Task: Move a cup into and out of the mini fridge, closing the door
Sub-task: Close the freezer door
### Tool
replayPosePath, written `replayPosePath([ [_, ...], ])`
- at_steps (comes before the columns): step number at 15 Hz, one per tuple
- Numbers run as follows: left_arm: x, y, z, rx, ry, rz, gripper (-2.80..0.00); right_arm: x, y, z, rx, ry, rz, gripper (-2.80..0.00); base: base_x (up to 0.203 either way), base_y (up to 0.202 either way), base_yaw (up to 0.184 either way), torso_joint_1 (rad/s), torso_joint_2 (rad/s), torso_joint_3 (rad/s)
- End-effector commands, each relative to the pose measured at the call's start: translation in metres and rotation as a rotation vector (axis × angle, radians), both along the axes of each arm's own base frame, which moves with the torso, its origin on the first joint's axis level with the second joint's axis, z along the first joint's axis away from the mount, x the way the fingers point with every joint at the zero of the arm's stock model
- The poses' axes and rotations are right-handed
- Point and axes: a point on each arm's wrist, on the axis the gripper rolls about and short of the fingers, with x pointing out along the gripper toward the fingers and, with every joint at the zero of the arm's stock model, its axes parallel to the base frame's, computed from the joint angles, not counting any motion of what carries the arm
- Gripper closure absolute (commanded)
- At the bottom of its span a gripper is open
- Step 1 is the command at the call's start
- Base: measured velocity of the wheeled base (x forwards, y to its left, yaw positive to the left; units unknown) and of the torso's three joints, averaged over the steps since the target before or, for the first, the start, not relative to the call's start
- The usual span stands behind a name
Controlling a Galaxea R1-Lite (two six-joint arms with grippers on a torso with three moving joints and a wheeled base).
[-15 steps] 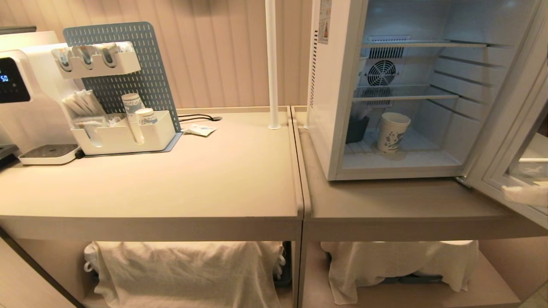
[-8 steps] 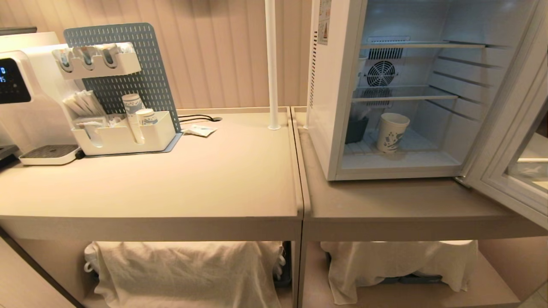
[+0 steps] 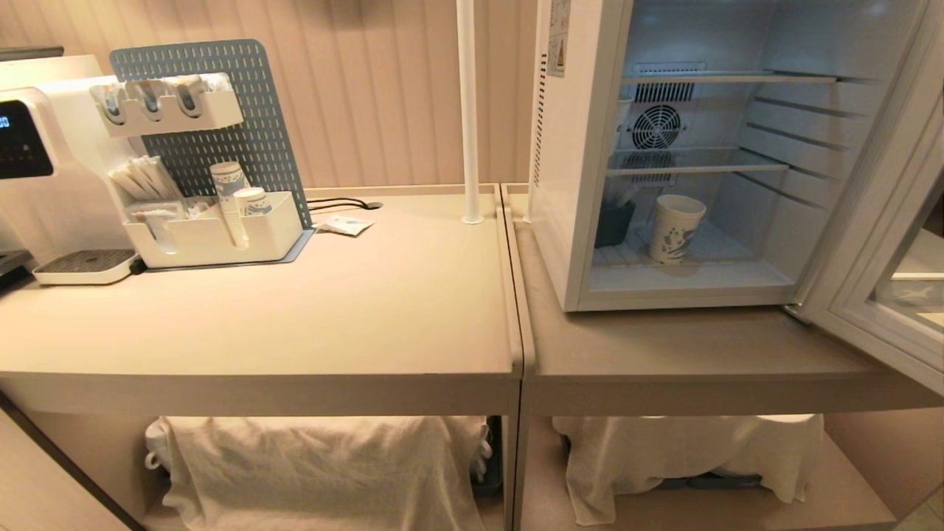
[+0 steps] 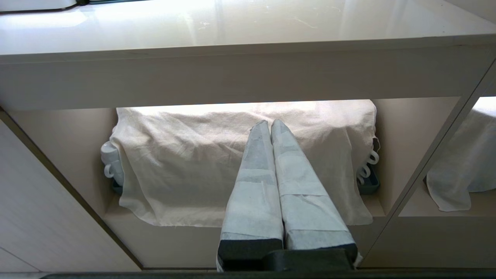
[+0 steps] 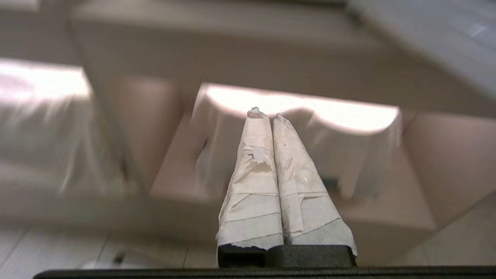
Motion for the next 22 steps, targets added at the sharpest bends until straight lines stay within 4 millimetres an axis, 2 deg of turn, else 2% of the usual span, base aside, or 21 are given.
replayPosePath([
  [1, 0.0, 0.0, 0.0, 0.001, 0.0, 0.0, 0.0, 0.0011, -0.0008, -0.0047, 0.035, -0.093, -0.033, 0.0, 0.0, 0.0, 0.0, 0.0, 0.0, 0.0],
  [7, 0.0, 0.0, 0.0, 0.001, 0.0, 0.0, 0.0, 0.0024, -0.0012, -0.01, 0.088, -0.068, -0.052, 0.0, 0.0, 0.0, 0.0, 0.0, 0.0, 0.0],
  [22, 0.0, 0.0, -0.0003, 0.004, 0.003, -0.001, 0.0, 0.0024, -0.0011, -0.0107, 0.074, -0.062, -0.05, 0.0, 0.0, 0.0, 0.0, 0.0, 0.0, 0.0],
])
